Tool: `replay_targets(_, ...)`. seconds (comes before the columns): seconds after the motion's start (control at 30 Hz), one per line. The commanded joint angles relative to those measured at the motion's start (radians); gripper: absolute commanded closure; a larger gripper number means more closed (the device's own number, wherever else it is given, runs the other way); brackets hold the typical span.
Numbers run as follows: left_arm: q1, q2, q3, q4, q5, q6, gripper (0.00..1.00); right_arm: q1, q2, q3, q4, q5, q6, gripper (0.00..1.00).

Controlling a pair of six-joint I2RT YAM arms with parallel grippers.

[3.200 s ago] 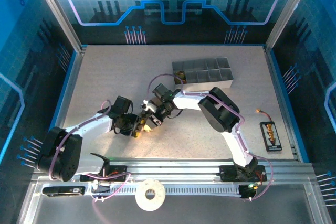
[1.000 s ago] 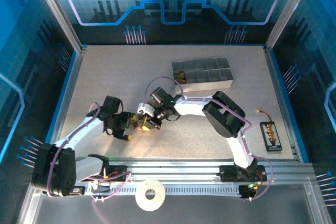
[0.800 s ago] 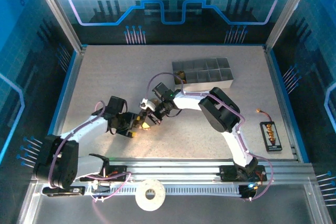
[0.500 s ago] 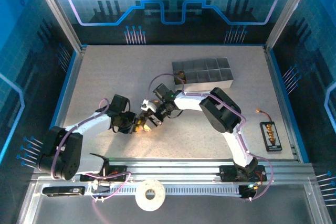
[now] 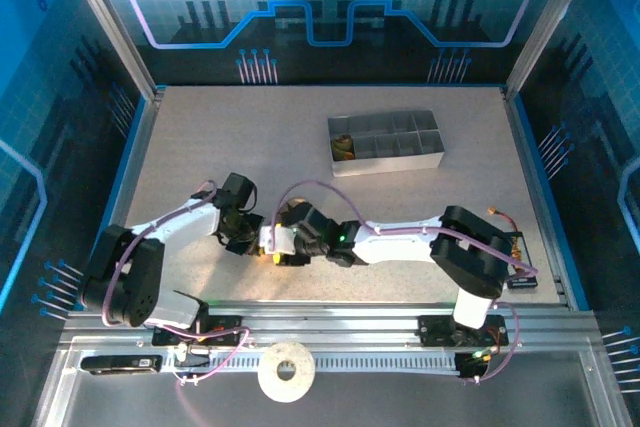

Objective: Roll the socks

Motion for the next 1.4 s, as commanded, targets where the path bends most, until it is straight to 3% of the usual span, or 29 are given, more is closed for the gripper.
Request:
replay_targets(0.0, -0.009, 0.057, -0.015, -0.136, -0.032, -0.018, 0.89, 0.034, 0.072, 0.021, 0.040, 0.166, -0.101, 0.44)
replay_targets(0.27, -0.011, 0.064, 0.002, -0.135, -0.021, -0.009, 0.89, 0.034, 0.193, 0.089, 0.042, 0.275, -0.115, 0.56)
replay_targets(0.4, -0.010, 0.043, 0.002, -0.139, -0.018, -0.009, 0.87, 0.018, 0.201, 0.109, 0.008, 0.251, -0.079, 0.87)
replay_targets(0.47, -0.010, 0.016, 0.004, -0.139, -0.020, -0.011, 0.75, 0.011, 0.189, 0.106, -0.021, 0.214, -0.050, 1.00)
replay_targets(0.57, -0.008, -0.059, 0.008, -0.139, -0.044, -0.021, 0.45, -0.012, 0.165, 0.085, -0.064, 0.121, 0.023, 1.00)
replay_targets(0.67, 0.008, -0.148, 0.007, -0.145, -0.064, -0.034, 0.21, -0.062, 0.157, 0.069, -0.131, -0.045, 0.134, 1.00)
replay_targets(0.77, 0.039, -0.214, 0.008, -0.164, -0.074, -0.024, 0.09, -0.112, 0.173, 0.057, -0.172, -0.204, 0.212, 1.00)
replay_targets(0.9, 0.065, -0.263, 0.013, -0.175, -0.088, 0.010, 0.08, -0.184, 0.197, 0.061, -0.201, -0.377, 0.310, 1.00)
replay_targets(1.13, 0.054, -0.262, -0.028, -0.044, -0.029, 0.052, 0.21, -0.329, 0.279, 0.108, -0.227, -0.647, 0.483, 1.00)
replay_targets(1.37, -0.024, -0.188, -0.039, 0.066, -0.025, 0.047, 0.30, -0.386, 0.374, 0.196, -0.335, -0.759, 0.528, 1.00)
